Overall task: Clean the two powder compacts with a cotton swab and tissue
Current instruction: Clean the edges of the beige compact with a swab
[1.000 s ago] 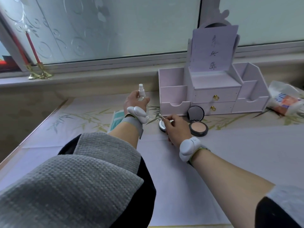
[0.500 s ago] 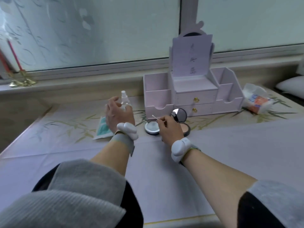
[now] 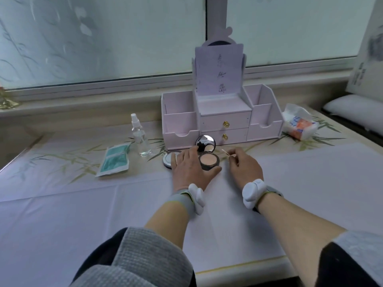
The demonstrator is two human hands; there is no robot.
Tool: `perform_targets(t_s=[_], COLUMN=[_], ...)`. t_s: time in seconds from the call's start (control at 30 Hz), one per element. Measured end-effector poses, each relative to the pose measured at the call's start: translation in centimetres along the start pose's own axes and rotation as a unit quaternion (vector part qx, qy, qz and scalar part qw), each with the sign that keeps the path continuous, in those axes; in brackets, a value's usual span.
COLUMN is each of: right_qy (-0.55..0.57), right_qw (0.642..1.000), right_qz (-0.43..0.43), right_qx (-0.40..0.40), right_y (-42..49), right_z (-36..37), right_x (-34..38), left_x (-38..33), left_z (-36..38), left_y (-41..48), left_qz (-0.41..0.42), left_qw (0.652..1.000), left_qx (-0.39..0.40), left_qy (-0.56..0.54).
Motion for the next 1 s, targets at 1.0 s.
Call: perform_targets(t_s=[1.0], right_qy=[-0.072], right_qw=[0.997], right_qz=[-0.032], right_qx=[0.021], right_y=[0.77], right_z=[0.32], right_x=[0.61], left_x=[0.6], left_z=[1.07], left_y=[0.88], left_qz=[0.013], left_qw=[0.999], left_qx=[0.033], left_qy=[-0.011])
Point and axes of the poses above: each hand's wrist, its own y-axis towards the middle knuckle, its own z-axis out of the palm, x = y × z, the point moved 2 cm from there along y, towards the middle knuckle, and after that the axes turned 2 degrees about z, right-handed, at the moved point
